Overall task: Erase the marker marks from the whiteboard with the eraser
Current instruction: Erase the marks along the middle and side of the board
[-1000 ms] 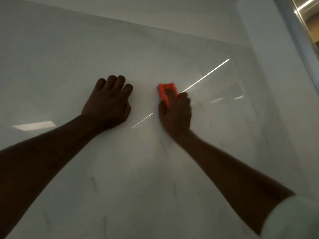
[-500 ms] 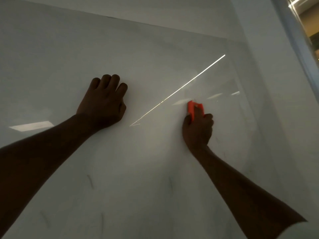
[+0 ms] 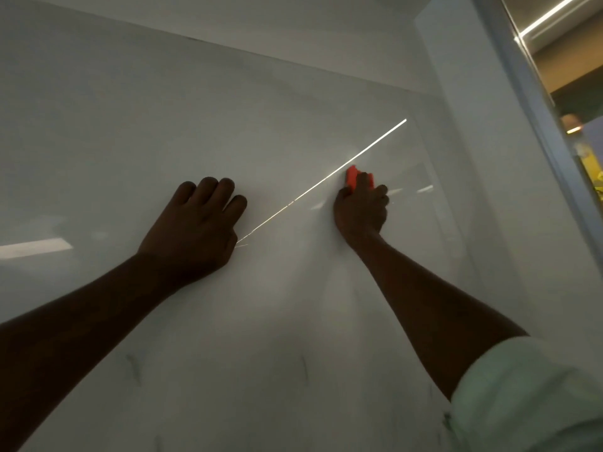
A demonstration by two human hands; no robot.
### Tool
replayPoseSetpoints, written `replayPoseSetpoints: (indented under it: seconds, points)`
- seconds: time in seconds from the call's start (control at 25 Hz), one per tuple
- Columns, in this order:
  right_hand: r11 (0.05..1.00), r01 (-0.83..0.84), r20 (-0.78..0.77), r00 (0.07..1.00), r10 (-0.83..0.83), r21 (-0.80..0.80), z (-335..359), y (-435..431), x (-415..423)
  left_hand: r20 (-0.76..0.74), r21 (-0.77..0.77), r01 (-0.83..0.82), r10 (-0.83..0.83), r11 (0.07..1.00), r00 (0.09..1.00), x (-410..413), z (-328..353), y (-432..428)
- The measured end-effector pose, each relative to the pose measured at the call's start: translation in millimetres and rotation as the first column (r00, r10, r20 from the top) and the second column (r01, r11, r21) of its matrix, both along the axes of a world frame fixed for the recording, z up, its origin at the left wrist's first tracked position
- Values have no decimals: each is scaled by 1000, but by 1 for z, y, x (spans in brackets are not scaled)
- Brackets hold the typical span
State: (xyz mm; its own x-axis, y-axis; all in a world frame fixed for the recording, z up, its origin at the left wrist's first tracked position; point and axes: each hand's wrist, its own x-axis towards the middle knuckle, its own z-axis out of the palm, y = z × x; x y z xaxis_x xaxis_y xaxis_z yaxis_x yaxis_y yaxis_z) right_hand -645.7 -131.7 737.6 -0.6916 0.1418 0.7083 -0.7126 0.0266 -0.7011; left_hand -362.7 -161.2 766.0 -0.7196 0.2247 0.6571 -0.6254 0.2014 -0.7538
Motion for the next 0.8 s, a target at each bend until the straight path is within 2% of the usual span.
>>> replayPoseSetpoints:
  seconds: [0.08,0.12,0.16,0.2,0.24,0.28,0.32,0.36,0.4,0.44,0.48,0.52,0.56,0.6,0.68,0.72,0.8]
  points:
    - [1000,14,-301,953,-21,-26,-24,-14,40,-1,4,2,-2,1000,1000,0,-1,-2]
    - [1000,26,-470,883,-22,2,-48,-19,50,-4,-1,11,-11,1000,1000,0,-1,-3]
    - [999,47,-569,822,-28,20,-68,-19,45,-4,-4,23,-23,1000,1000,1,-1,-4]
    - [998,55,-576,817,-22,39,-85,-15,27,0,-3,36,-36,999,999,1,0,-4]
    - [996,79,-467,883,-47,49,-99,-11,3,2,0,44,-44,999,999,1,1,-5]
    - [992,98,-254,964,-75,82,-113,-4,-21,4,3,48,-48,999,999,1,0,-5]
    - [991,73,-21,997,-71,111,-125,4,-41,7,3,48,-48,999,999,1,-1,-5]
    - [995,23,180,983,-40,93,-131,11,-52,5,0,46,-46,999,999,1,-1,-4]
    - [999,-21,312,950,5,46,-129,13,-55,0,-1,44,-44,999,999,1,-1,-4]
    - [999,-44,377,925,42,-3,-115,12,-46,-3,-4,43,-43,999,999,0,-1,-4]
    - [999,-46,362,931,52,-25,-93,11,-30,-2,-2,43,-43,999,999,-1,-1,-3]
    - [998,-37,234,971,46,-45,-68,7,-8,-1,3,45,-45,999,999,-2,-1,-3]
    - [997,-29,16,999,30,-68,-41,2,22,-4,8,50,-50,999,999,-3,0,-3]
    - [996,-30,-212,977,11,-84,-18,-3,57,-6,11,64,-64,998,998,-3,0,-3]
    - [995,-57,-520,854,10,-76,11,-11,116,-9,15,102,-102,995,995,-2,1,-3]
    - [996,-72,-600,799,25,-54,16,-11,129,-11,17,109,-108,994,994,-2,1,-3]
    - [998,-50,-650,760,21,-25,13,-9,114,-13,12,108,-108,994,994,0,0,-4]
